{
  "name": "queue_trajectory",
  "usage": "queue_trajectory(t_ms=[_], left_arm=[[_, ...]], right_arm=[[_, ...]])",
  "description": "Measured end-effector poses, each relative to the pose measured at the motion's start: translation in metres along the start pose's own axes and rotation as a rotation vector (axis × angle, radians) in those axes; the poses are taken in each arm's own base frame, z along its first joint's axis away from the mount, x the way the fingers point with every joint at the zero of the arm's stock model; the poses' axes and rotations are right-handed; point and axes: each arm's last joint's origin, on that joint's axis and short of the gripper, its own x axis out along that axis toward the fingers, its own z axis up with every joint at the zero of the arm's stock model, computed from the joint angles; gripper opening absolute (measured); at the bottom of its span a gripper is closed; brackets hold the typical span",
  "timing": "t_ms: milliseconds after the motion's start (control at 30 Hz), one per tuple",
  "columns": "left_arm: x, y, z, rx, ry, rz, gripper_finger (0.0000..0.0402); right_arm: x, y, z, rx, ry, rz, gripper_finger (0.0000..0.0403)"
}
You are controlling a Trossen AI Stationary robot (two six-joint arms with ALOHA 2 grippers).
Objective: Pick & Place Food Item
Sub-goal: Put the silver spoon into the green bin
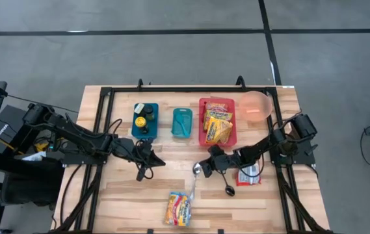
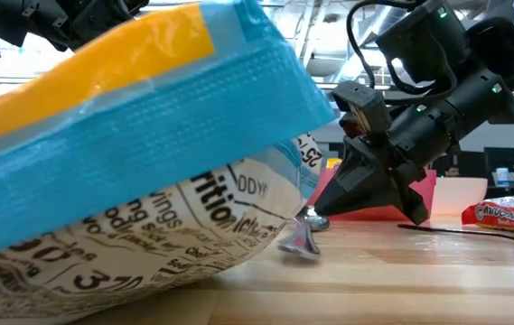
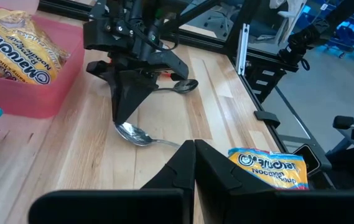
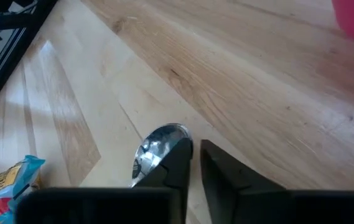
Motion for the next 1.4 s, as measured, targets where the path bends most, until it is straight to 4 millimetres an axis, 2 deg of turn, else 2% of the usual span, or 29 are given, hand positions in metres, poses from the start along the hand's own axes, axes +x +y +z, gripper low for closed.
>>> queue_trajectory(t_ms=[167,300,600,867,1400], left_arm=[[0.0,0.0,0.0,0.0,0.0,0.0,0.0001],[0.0,0.0,0.0,0.0,0.0,0.0,0.0001],[0.0,0.0,0.0,0.0,0.0,0.0,0.0001],[0.0,0.0,0.0,0.0,0.0,0.0,0.0001],[0.0,0.0,0.0,0.0,0.0,0.0,0.0001]], right_arm=[[0.0,0.0,0.0,-0.002,0.008,0.003,0.0074],[0.0,0.001,-0.001,-0.005,0.052,0.03,0.0089],[0.002,0.011,0.001,-0.009,0.083,0.05,0.0091],[0.005,0.02,0.005,-0.039,0.097,-0.008,0.0091],[0.009,0.015,0.014,-0.084,0.089,-0.02,0.0091]])
